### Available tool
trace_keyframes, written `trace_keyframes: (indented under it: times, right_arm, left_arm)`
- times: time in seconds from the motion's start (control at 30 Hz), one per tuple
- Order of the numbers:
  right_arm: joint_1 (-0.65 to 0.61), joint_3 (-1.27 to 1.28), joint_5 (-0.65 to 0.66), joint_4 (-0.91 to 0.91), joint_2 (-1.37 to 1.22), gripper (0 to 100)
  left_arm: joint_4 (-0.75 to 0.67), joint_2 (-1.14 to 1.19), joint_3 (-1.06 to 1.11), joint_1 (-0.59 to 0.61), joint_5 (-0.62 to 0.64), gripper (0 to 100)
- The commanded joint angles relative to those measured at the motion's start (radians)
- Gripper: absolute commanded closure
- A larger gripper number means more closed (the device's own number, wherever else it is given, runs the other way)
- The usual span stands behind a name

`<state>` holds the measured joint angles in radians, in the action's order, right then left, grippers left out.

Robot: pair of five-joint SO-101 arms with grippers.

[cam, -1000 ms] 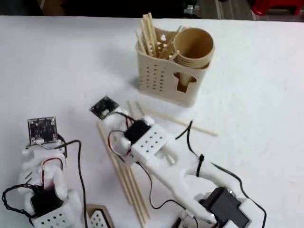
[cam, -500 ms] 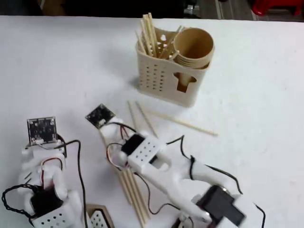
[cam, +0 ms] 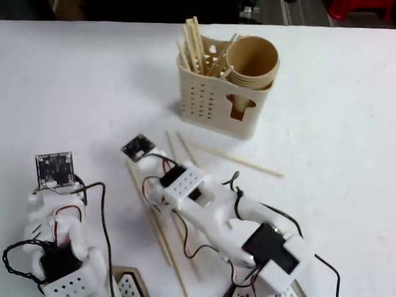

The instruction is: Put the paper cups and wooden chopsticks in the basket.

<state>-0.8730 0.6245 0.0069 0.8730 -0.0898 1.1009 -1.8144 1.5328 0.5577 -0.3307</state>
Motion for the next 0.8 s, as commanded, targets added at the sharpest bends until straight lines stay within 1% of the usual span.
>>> trace_keyframes:
  times: [0.0, 0.1, 0.17, 0.37, 0.6, 0.77]
  right_arm:
    - [0.085, -0.009, 0.086, 0.005, -0.013, 98.1]
    - [0.157, -0.052, 0.117, 0.01, -0.013, 98.1]
    - [0.183, -0.081, 0.143, 0.013, -0.012, 98.1]
    - [0.185, -0.115, 0.155, 0.015, 0.028, 98.1]
    - [0.191, -0.115, 0.155, 0.093, 0.268, 98.1]
    - [0.193, -0.117, 0.149, 0.097, 0.456, 98.1]
  left_arm:
    - [-0.023, -0.01, -0.005, 0.002, 0.005, 84]
    - [-0.023, -0.01, -0.005, 0.002, 0.005, 84]
    - [-0.023, -0.01, -0.005, 0.002, 0.005, 84]
    - [-0.023, -0.01, -0.005, 0.002, 0.005, 84]
    - [-0.023, -0.01, -0.005, 0.002, 0.005, 84]
    - [-0.023, -0.01, -0.005, 0.002, 0.005, 84]
